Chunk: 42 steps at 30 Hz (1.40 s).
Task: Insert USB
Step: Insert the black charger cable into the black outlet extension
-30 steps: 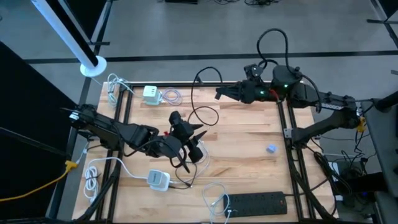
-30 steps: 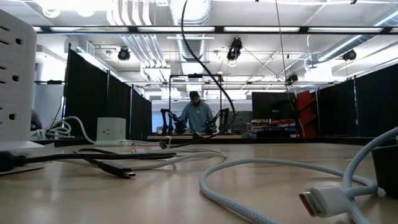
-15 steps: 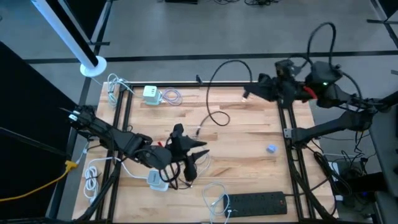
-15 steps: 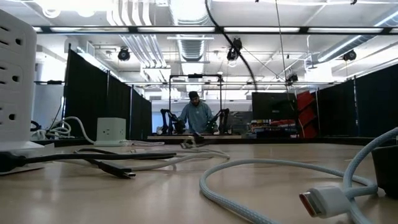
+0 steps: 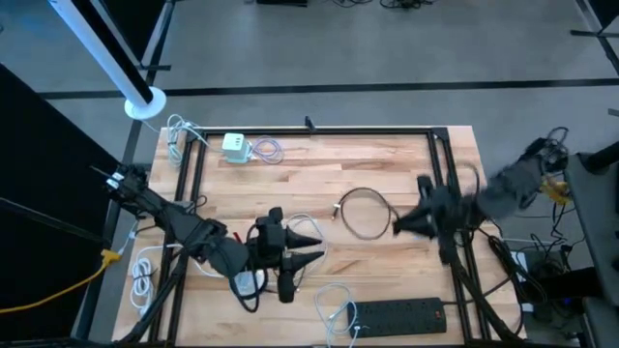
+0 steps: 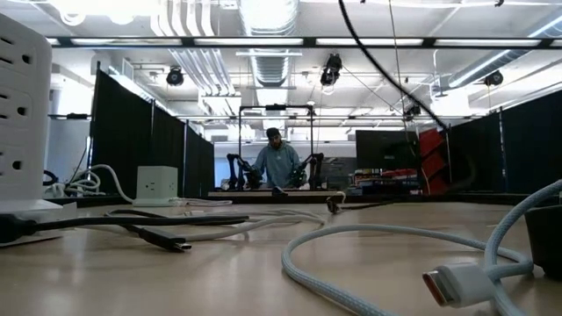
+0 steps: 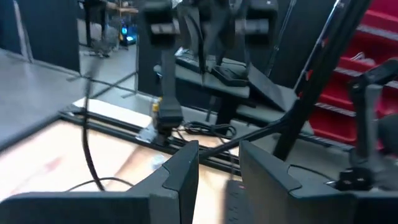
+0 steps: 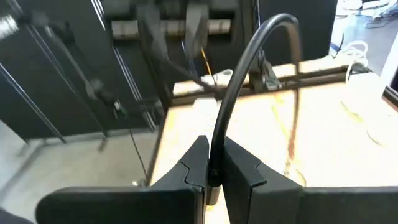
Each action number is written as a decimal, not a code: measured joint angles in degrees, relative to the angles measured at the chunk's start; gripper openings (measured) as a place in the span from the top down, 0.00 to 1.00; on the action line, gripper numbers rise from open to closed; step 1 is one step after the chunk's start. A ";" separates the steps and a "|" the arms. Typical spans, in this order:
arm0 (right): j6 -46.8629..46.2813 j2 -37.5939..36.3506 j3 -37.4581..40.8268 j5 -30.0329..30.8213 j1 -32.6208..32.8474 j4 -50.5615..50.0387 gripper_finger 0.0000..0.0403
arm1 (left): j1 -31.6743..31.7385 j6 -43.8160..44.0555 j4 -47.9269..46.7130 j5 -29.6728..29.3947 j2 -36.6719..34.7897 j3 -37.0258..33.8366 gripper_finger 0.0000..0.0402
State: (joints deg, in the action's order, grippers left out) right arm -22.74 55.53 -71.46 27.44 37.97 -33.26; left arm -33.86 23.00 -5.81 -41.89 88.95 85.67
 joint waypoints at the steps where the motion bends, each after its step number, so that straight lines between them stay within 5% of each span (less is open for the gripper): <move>1: -0.25 0.04 2.19 2.54 2.46 2.01 0.97 | -0.51 1.26 -0.26 -0.15 0.00 0.00 0.74; 5: -0.41 0.09 12.55 9.68 10.62 12.59 0.97 | -2.17 5.66 -1.71 -1.67 0.00 -0.07 0.74; 13: -0.61 6.59 29.18 9.83 14.77 35.29 0.97 | -2.74 14.78 -10.08 -2.71 0.00 -0.34 0.74; 20: -2.75 20.26 30.82 10.21 14.61 41.26 0.97 | -3.03 19.90 -11.78 -2.66 0.02 -3.23 0.74; 31: -2.68 45.08 30.82 9.64 14.67 72.33 0.97 | -4.76 32.62 -12.34 -2.51 0.02 -10.27 0.74; 42: -2.58 51.20 30.61 7.70 14.91 74.83 0.97 | -5.34 34.58 -11.85 -2.53 0.04 -10.80 0.74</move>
State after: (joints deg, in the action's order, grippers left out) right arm -25.32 106.73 -40.85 35.14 52.88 41.57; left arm -39.20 57.58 -17.66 -44.43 88.99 74.87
